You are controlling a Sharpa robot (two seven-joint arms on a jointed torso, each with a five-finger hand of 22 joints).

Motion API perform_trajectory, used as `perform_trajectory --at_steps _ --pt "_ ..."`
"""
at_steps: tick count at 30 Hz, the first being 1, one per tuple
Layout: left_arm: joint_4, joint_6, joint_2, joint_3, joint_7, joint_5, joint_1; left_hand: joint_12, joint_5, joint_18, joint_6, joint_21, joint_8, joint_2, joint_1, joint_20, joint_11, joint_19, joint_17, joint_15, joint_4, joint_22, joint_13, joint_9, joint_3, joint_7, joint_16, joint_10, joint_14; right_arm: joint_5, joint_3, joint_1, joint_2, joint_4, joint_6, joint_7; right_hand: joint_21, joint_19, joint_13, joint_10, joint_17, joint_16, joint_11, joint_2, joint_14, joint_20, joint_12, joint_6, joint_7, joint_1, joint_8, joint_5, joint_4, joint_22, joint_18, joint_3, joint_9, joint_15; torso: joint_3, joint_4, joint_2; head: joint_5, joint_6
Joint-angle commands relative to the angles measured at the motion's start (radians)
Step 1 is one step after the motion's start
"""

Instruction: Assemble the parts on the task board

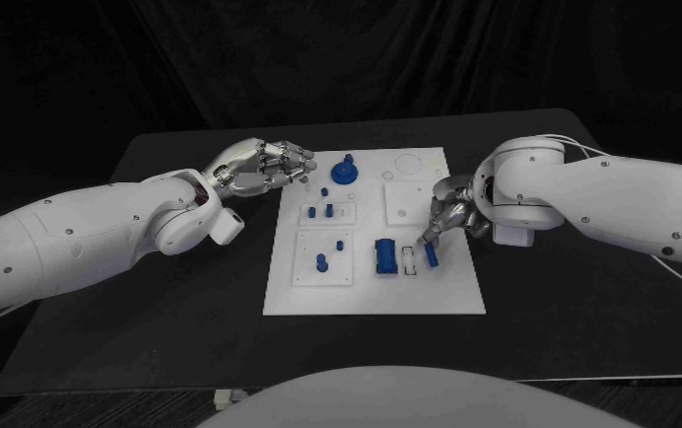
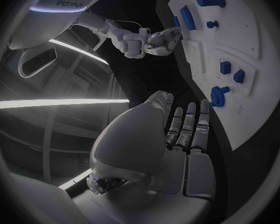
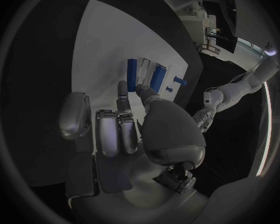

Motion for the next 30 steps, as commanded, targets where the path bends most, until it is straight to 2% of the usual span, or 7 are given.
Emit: perform_trajectory --at_steps 1,6,13,20,30 --pt "0.001 0.01 0.001 0.001 0.009 0.009 -0.002 0.004 0.003 -0.019 -0.001 0.006 0.004 -0.001 0.011 -0.002 0.004 -0.006 -0.001 0.006 0.0 0.002 -0.001 0.001 0.008 0.007 0.004 0.003 0.001 0.074 0.0 0.003 0.01 -0.01 -0.001 -0.011 -0.004 0.006 0.263 0.106 0.081 -0.002 -0.008 -0.001 0.063 -0.001 0.003 0.002 -0.003 -0.007 0.004 -0.005 0.001 0.149 0.013 0.008 0.001 -0.006 -0.0001 0.0004 0.001 -0.002 0.0" --pt "0.001 0.012 0.004 0.001 0.007 0.009 -0.002 0.004 0.003 -0.019 -0.001 0.006 0.004 -0.001 0.011 -0.002 0.004 -0.006 -0.001 0.006 0.0 0.002 -0.001 0.001 0.008 0.007 0.004 0.003 0.001 0.127 0.0 0.003 0.028 -0.026 0.001 -0.012 -0.006 0.006 0.263 0.106 0.079 -0.004 -0.008 -0.001 0.063 -0.001 0.003 0.002 -0.003 -0.008 0.004 -0.006 0.001 0.148 0.014 0.008 0.001 -0.006 0.0 0.001 0.001 -0.007 0.0" --pt "0.0 0.014 0.006 0.001 0.007 0.009 -0.002 0.004 0.003 -0.019 -0.001 0.006 0.004 -0.001 0.011 -0.002 0.004 -0.006 -0.001 0.006 0.0 0.002 -0.001 0.001 0.008 0.007 0.004 0.003 0.001 0.173 0.0 0.002 0.051 -0.048 0.006 -0.015 -0.015 0.004 0.263 0.106 0.072 -0.008 -0.007 -0.001 0.061 -0.001 0.003 0.001 -0.002 -0.014 0.004 -0.009 0.001 0.146 0.015 0.013 0.0 -0.006 0.0001 -0.0005 0.0 -0.006 0.0" --pt "0.001 0.014 0.005 0.001 0.008 0.009 -0.002 0.004 0.004 -0.02 -0.002 0.006 0.003 -0.001 0.01 -0.002 0.004 -0.006 -0.001 0.006 0.0 0.003 -0.001 0.001 0.009 0.007 0.004 0.003 0.001 0.186 0.0 -0.002 0.066 -0.064 0.005 -0.018 -0.024 0.001 0.263 0.106 0.065 -0.013 -0.006 -0.003 0.06 0.0 0.003 -0.004 -0.001 -0.025 0.005 -0.028 -0.001 0.144 0.016 0.025 0.0 -0.005 0.0 0.0002 0.001 -0.006 0.0" --pt "0.002 0.014 0.005 0.001 0.009 0.009 -0.002 0.004 0.004 -0.02 -0.002 0.006 0.003 -0.001 0.01 -0.002 0.004 -0.006 -0.001 0.006 0.0 0.003 -0.001 0.001 0.009 0.007 0.004 0.003 0.001 0.173 0.0 -0.011 0.076 -0.07 0.01 -0.021 -0.044 -0.003 0.263 0.106 0.049 -0.023 -0.006 -0.001 0.056 0.001 0.003 -0.006 0.0 -0.029 0.005 -0.032 -0.003 0.139 0.02 0.033 0.0 -0.005 0.0 0.0004 0.0 -0.007 0.0"
